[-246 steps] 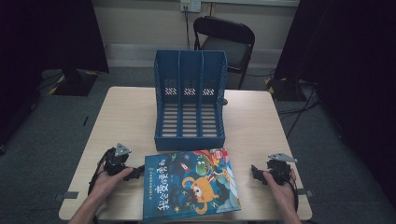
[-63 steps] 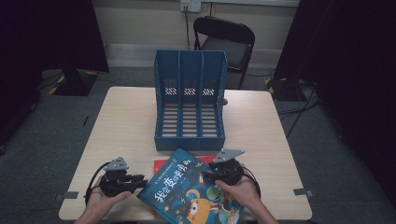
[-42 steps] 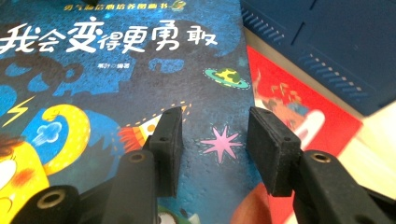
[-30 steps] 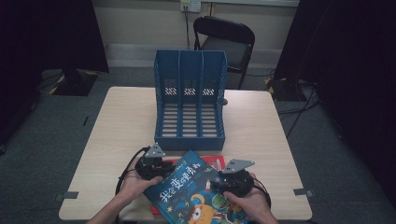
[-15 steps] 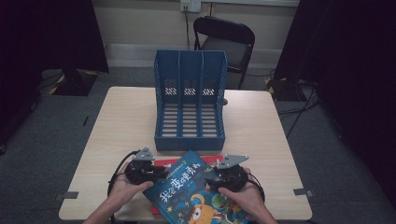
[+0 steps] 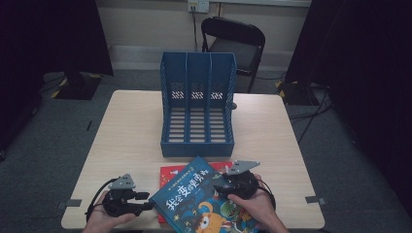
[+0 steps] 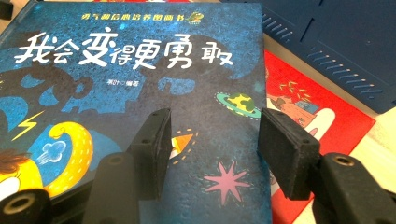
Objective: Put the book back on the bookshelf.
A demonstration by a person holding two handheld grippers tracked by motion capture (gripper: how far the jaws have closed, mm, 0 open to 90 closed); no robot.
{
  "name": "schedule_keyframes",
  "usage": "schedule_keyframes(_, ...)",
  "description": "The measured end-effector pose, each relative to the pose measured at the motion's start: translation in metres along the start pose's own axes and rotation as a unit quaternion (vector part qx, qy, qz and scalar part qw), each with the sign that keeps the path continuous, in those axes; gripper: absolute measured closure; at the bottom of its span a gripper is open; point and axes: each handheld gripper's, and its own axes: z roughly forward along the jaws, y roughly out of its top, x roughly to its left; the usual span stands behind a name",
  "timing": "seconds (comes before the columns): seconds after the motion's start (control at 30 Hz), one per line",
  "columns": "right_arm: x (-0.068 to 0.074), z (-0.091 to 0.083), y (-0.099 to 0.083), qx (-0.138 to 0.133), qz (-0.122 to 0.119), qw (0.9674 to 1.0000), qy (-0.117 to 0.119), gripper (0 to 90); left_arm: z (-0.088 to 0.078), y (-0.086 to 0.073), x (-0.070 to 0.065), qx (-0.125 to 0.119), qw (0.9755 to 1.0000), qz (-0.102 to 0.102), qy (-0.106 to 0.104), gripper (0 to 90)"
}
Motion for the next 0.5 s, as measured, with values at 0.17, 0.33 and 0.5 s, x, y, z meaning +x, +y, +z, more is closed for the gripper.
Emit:
schedule_keyframes(0.17,-0.002,0.0,0.0,-0.001,0.001,1.0,0.005,44.7,0.004,0.0,-0.002,0.007,0.9999,0.008,0.004,52.9)
schedule_keyframes(0.33,-0.004,-0.001,-0.005,-0.002,0.006,0.9999,-0.01,38.1,0.006,0.001,-0.001,-0.003,0.9999,0.007,0.008,53.5)
schedule_keyframes(0.5,-0.01,-0.005,-0.01,0.002,0.036,0.9993,0.009,40.6,0.011,0.007,0.004,-0.007,0.9999,-0.003,0.01,53.9)
